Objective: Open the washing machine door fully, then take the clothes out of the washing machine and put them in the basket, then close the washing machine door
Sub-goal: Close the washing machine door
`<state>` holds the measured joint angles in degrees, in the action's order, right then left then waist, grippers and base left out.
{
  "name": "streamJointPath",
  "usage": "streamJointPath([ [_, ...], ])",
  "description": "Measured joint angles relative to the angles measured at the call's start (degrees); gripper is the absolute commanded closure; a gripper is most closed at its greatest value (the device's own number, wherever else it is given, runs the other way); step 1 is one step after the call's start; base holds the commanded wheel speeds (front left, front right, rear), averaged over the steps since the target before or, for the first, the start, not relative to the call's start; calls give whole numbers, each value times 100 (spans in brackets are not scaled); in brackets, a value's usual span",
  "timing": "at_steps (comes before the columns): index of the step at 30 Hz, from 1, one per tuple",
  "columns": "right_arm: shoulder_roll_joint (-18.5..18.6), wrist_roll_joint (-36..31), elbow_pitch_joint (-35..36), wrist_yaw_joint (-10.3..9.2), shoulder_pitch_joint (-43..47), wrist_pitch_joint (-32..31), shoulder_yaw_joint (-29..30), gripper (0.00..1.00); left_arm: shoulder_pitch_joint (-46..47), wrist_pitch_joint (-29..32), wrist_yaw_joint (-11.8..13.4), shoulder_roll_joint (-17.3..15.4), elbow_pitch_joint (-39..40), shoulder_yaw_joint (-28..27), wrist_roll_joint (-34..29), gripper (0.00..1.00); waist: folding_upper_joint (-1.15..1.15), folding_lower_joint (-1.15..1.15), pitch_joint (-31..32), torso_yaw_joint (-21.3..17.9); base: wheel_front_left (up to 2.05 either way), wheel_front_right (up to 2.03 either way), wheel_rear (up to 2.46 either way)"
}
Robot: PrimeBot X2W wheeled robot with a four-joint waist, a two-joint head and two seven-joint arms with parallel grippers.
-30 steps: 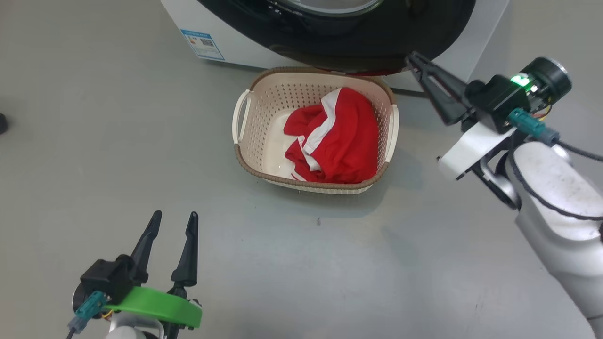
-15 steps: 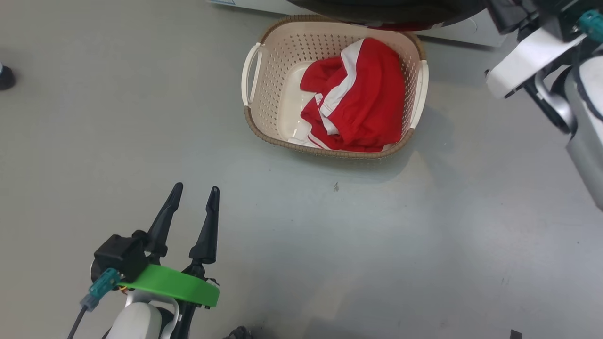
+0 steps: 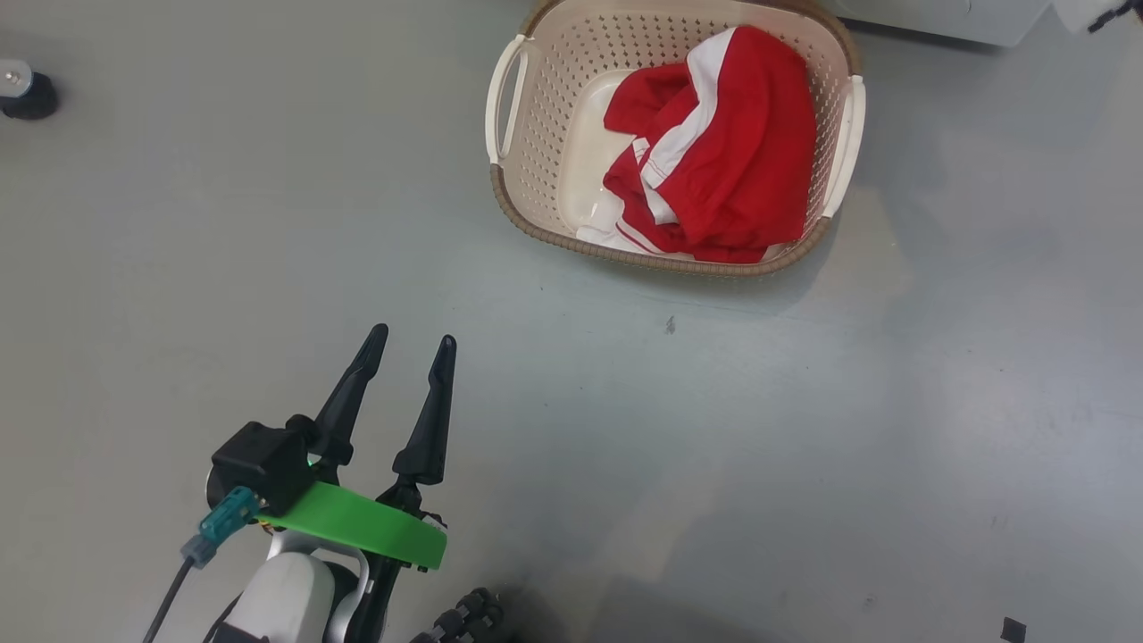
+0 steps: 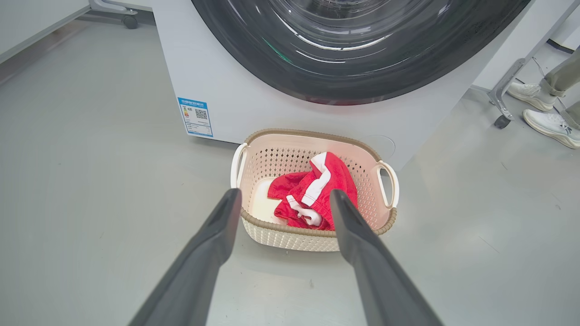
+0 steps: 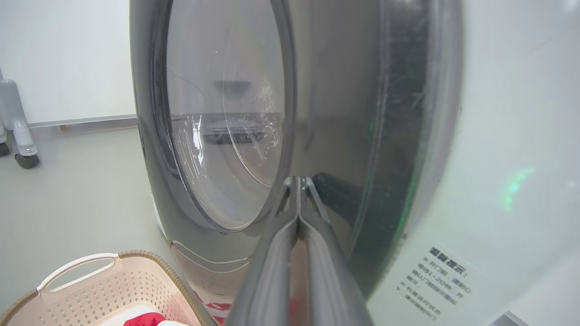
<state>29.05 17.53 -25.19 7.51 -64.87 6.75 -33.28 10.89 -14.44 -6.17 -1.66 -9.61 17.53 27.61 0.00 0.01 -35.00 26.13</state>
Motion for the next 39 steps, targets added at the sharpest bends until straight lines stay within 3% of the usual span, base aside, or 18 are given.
streamJointPath([
  [9, -26, -90, -414, 18, -692, -174, 120, 100, 101, 0, 16, 10, 40, 114, 140, 0, 0, 0, -214, 131, 0, 0, 0],
  [18, -272, -94, -845, -12, -739, 26, 99, 100, 244, 0, 82, 16, -7, 119, 160, 0, 0, 0, -215, 181, 0, 0, 0],
  [27, -436, 275, -1043, -16, 136, 478, -10, 100, 267, 0, 142, 22, -120, -114, 99, 0, 0, 0, 98, 106, 0, 0, 0],
  [39, -771, 1089, -1143, -15, 1669, 720, 322, 100, 256, -1, 183, 21, -240, -522, -511, 0, 0, -1, 743, -251, 0, 0, 0],
])
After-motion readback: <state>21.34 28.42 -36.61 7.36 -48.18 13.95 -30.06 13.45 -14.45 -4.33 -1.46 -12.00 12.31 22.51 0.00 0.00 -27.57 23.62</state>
